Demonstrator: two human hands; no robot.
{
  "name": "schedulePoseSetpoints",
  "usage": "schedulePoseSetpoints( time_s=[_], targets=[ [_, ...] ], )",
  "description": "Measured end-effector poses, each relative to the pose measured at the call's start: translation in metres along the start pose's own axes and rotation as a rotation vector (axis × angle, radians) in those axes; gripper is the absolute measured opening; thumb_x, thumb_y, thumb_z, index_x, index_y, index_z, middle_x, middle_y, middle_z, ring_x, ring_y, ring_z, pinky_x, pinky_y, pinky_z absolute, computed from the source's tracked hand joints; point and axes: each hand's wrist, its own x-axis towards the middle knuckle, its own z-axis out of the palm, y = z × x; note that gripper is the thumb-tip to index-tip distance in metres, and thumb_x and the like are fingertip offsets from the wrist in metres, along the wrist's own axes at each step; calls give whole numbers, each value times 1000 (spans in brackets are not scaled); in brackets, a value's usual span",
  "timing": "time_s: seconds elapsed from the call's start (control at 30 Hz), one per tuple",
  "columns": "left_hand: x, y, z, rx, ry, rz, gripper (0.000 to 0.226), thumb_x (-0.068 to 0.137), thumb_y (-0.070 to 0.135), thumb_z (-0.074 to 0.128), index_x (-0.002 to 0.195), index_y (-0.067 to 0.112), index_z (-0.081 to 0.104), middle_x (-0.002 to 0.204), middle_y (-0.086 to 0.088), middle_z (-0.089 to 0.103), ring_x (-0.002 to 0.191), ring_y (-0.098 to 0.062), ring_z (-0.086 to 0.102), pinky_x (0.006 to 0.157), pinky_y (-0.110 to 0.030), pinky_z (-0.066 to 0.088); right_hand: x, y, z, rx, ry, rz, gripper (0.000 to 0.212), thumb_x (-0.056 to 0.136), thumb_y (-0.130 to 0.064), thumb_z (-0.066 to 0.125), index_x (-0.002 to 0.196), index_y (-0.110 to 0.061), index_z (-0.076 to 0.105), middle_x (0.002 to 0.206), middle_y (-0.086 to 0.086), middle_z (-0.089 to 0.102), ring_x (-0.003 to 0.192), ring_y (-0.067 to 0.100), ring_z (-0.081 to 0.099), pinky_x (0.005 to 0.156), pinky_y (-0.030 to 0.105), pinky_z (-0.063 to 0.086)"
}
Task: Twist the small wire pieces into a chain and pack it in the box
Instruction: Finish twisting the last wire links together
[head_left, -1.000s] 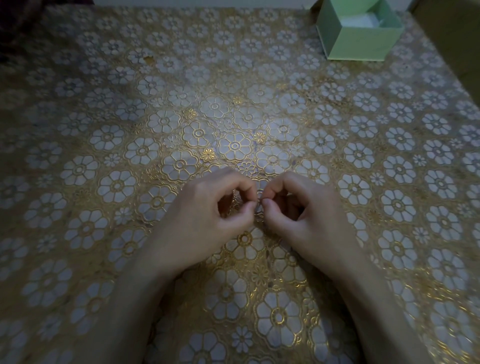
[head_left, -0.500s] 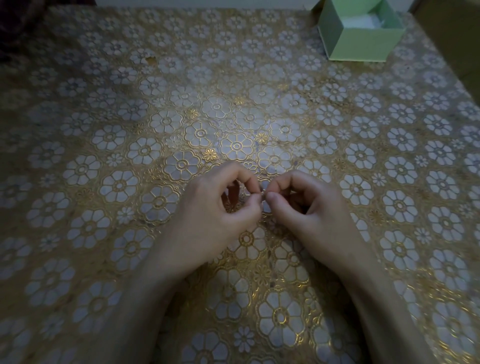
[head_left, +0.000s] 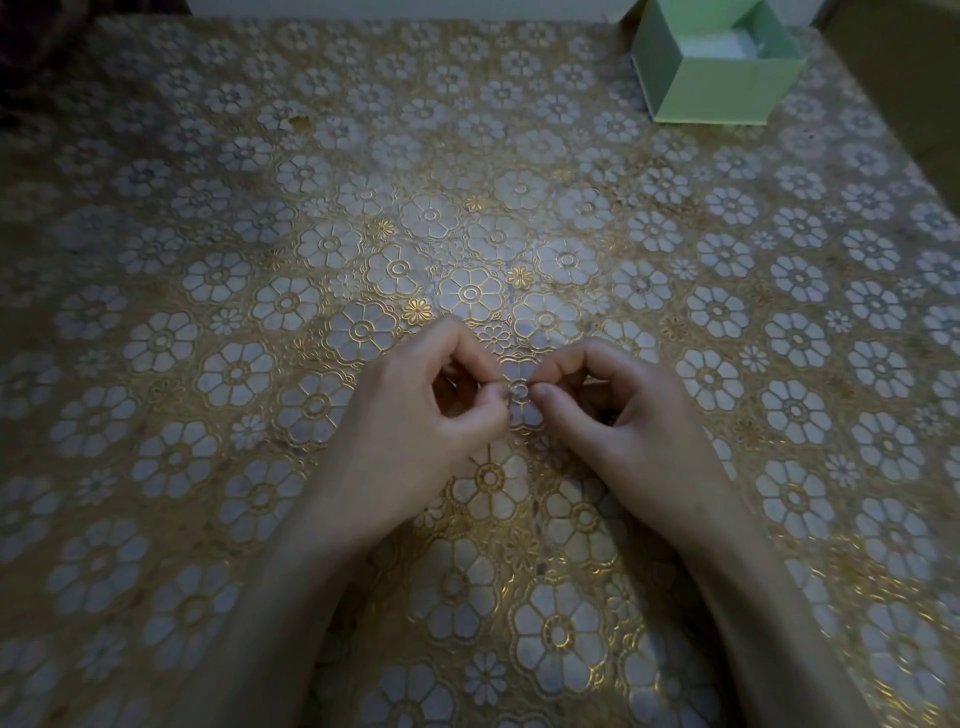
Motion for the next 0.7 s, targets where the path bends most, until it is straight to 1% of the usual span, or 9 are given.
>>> schedulePoseSetpoints(
  time_s=[0.13, 0.27, 0.47, 0.6, 0.7],
  targets=[
    [1, 0, 0, -36, 7, 17, 11, 68, 34, 59, 73, 25, 55, 77, -4, 65, 75, -29, 63, 68, -50, 50, 1, -1, 0, -41, -11, -56, 7, 77, -21, 64, 75, -28, 63, 63, -9, 54, 53, 0, 45, 52, 8, 31],
    [1, 0, 0, -35, -17, 30, 12, 68, 34, 59, 74, 25, 55, 77, -4, 66, 75, -28, 64, 69, -51, 51, 1, 0, 1, -116, -12, -77, 5, 76, -21, 64, 74, -25, 65, 65, -9, 54, 57, 1, 46, 55, 9, 31],
    [1, 1, 0, -41, -25, 45, 10, 67, 34, 58, 73, 27, 53, 76, -4, 64, 75, -28, 63, 69, -50, 51, 1, 0, 1, -141, -17, -69, 3, 76, -21, 63, 73, -21, 64, 65, -8, 54, 55, 1, 46, 55, 10, 31],
    [1, 2, 0, -47, -26, 42, 11, 67, 35, 58, 73, 27, 54, 75, -5, 65, 75, -30, 63, 68, -50, 50, 1, 0, 2, -140, -16, -68, 4, 75, -21, 63, 72, -22, 63, 63, -10, 51, 54, 1, 46, 54, 10, 30],
    [1, 2, 0, -62, -25, 34, 14, 67, 35, 58, 75, 24, 56, 75, -5, 65, 74, -30, 63, 68, -50, 50, 1, -1, 2, -125, -6, -58, 7, 75, -21, 62, 70, -25, 60, 62, -10, 50, 53, 2, 45, 53, 10, 30]
  ],
)
